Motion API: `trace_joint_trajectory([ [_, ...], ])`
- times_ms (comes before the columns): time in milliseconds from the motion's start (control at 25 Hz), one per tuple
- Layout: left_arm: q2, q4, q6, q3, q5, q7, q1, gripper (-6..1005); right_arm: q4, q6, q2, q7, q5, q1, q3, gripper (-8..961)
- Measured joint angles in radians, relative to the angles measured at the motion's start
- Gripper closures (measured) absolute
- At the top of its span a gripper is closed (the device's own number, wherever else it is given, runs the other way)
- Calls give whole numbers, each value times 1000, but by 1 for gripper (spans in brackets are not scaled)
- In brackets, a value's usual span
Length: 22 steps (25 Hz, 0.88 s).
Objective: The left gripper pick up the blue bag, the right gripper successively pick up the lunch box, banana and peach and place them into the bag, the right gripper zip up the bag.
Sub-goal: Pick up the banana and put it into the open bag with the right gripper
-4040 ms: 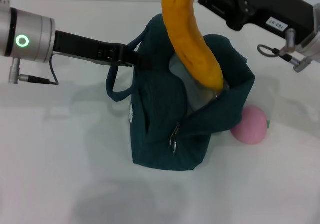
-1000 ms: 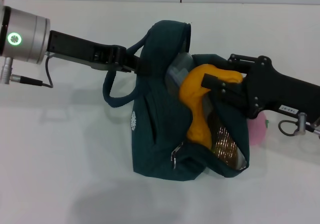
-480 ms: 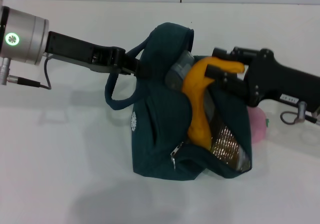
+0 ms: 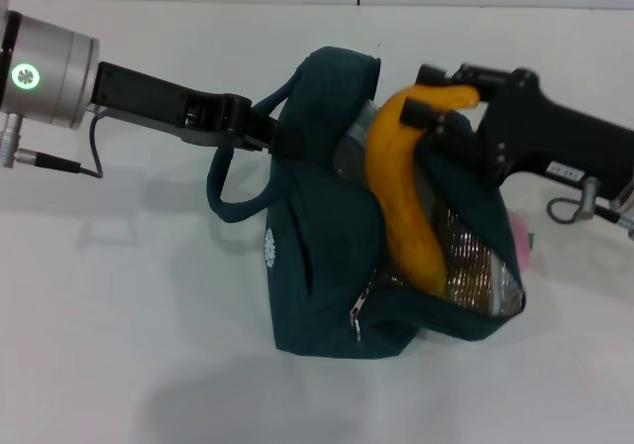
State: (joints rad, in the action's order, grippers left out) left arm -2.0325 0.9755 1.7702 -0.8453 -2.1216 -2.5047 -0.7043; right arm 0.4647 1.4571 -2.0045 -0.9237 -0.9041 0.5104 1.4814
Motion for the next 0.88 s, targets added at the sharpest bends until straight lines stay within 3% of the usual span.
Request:
trace_joint_trajectory([
  [240, 6, 0, 13, 1, 22, -16, -4, 956, 1, -18, -2, -51, -101, 1, -4, 609],
  [680, 20, -4, 19, 2, 58, -41, -15, 956, 6, -18, 9, -85, -141, 0, -7, 610],
  [880, 19, -7, 22, -4, 85, -49, -19, 956, 27, -21, -1, -97, -150, 9, -13, 610],
])
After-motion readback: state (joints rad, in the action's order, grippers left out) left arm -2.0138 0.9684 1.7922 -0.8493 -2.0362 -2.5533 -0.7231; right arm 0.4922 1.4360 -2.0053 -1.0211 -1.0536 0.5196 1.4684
